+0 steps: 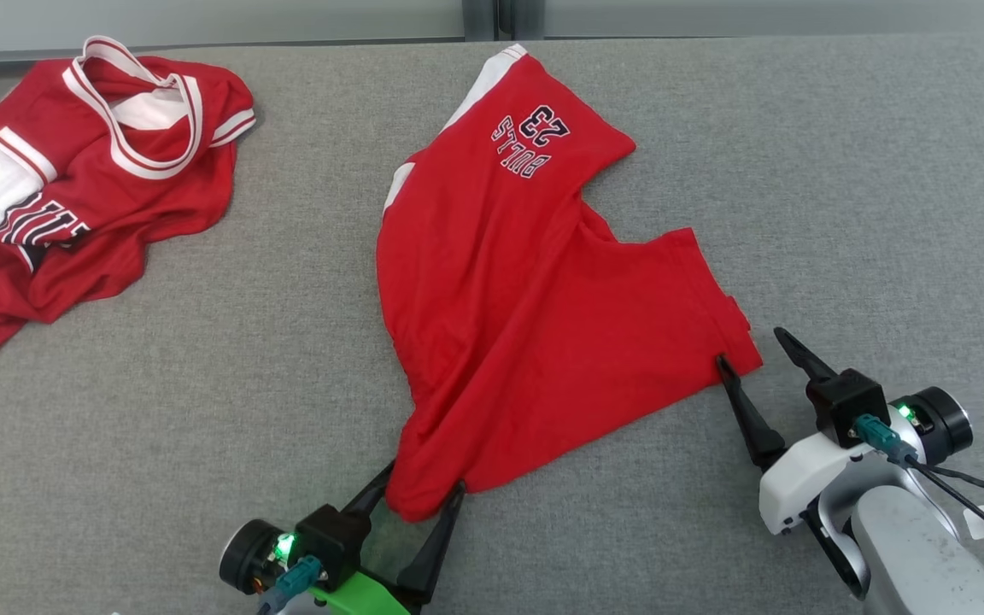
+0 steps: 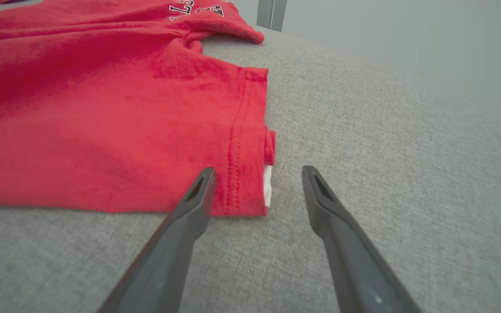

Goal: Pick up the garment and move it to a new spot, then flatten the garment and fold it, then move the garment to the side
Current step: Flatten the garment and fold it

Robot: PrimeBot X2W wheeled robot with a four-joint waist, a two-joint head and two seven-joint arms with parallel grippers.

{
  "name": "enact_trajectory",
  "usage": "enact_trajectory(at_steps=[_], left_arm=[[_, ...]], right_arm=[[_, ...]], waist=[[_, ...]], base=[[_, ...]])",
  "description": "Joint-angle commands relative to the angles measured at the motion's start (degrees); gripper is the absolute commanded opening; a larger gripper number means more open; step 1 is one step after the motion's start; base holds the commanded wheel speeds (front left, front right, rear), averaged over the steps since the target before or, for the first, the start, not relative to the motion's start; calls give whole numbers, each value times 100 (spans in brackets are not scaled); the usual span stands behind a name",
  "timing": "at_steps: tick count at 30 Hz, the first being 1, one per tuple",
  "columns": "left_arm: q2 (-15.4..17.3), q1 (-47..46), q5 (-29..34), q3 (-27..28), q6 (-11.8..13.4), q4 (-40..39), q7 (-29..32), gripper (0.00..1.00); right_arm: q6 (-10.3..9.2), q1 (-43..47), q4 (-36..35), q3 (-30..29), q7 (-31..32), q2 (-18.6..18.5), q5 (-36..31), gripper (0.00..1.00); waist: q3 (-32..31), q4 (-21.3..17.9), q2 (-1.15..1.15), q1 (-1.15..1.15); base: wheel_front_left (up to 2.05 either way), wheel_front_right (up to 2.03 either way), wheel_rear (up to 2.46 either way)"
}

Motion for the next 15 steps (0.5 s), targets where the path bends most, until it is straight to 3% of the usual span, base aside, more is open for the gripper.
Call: enact_trajectory(at_steps=[1,6,12,15], left_arm=[[-3,-16,-46,66,1,-65,-18,100],[40,117,-39,102,1,-252,-18,100],[102,239,-44,97,1,-298,-18,100],[96,271,-71,115,1,-259,-18,100]], right_arm=[[0,43,-32,58,-18,-36,61,100],[0,79,-73,219,-17,-72,193,100],[0,123,-43,369,-17,-116,351,75],[0,135,-2,387,-17,-125,416,84]], waist=[[-9,-1,0,0],[-46,9,0,0],[-107,43,0,0],[-119,51,0,0]], base=[[0,0,0],[0,0,0],[0,0,0],[0,0,0]])
